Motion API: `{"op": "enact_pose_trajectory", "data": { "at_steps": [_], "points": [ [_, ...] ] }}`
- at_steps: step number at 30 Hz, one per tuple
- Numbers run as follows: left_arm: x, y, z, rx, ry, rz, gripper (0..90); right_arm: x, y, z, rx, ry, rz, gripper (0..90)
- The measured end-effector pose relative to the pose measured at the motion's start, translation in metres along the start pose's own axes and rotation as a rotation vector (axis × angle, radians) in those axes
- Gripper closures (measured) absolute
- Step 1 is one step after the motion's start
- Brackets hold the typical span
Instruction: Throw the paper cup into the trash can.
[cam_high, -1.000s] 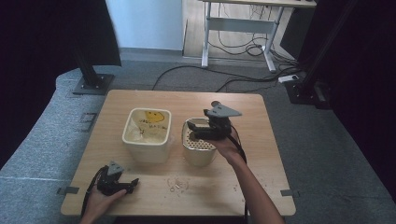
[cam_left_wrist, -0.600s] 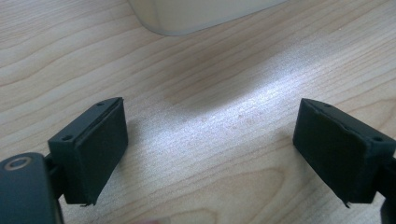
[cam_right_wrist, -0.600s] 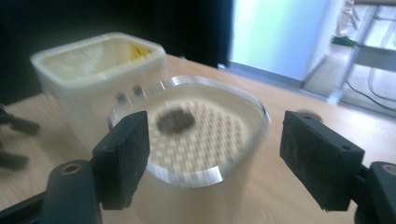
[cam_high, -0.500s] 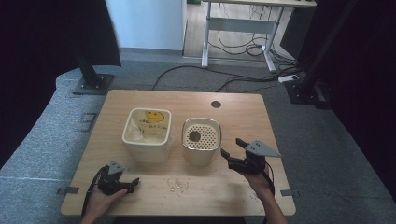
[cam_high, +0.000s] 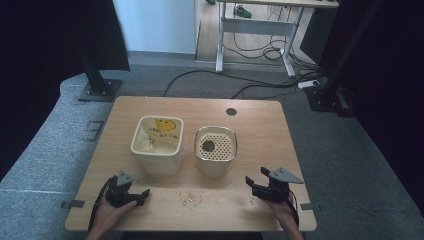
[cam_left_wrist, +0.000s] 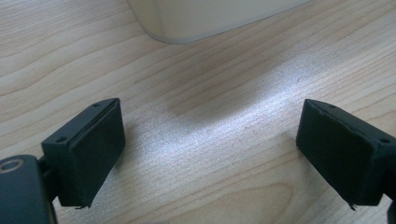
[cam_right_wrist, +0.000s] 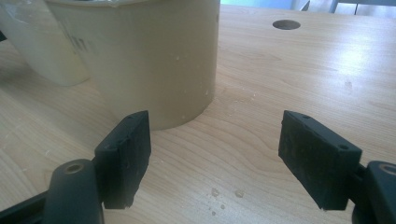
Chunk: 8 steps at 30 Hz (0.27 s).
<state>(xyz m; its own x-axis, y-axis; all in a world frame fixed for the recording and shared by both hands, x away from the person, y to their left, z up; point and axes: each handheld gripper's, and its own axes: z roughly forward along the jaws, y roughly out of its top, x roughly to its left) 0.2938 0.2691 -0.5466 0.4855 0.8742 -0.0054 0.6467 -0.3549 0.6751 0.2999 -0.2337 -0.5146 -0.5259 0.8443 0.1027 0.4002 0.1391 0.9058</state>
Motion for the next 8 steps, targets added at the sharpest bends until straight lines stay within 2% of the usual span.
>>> {"op": "enact_pose_trajectory", "data": {
  "at_steps": [5,8],
  "points": [
    [0.0008,0.0011,0.001,0.001,-0.001,0.001,7.7,-0.001,-0.0027,0.0033,0.015,-0.013,-0.006,25.1],
    [0.0017,0.0028,0.0026,0.003,-0.002,0.002,6.6,-0.0036,-0.0066,0.0089,0.05,-0.032,-0.002,25.2]
  ]
}}
